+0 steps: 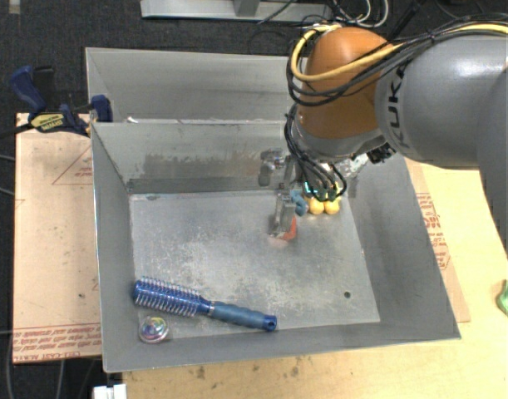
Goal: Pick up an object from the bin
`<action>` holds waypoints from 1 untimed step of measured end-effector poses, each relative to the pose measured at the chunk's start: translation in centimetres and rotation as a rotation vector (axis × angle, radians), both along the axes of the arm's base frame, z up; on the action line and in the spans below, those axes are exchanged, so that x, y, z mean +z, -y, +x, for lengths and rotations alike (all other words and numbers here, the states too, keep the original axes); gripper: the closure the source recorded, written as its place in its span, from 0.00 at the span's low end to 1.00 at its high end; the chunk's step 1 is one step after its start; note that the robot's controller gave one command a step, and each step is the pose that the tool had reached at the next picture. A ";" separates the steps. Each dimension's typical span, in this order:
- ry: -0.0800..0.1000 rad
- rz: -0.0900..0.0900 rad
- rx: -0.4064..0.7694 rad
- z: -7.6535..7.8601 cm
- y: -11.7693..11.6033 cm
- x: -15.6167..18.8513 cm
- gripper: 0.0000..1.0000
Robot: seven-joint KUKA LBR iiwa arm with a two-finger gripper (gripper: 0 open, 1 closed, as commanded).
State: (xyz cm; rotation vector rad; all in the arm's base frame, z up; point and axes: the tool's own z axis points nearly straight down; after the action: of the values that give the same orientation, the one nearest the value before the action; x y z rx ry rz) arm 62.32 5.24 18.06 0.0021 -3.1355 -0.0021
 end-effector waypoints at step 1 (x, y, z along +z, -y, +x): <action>-0.005 0.000 0.134 -8.6 -1.1 -9.0 0.00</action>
Offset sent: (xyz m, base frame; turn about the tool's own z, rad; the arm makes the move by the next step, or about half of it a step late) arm -0.0818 0.0102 -0.0854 -0.1348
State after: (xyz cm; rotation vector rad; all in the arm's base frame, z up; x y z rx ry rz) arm 53.75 6.33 9.07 0.2121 -3.1237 -0.0017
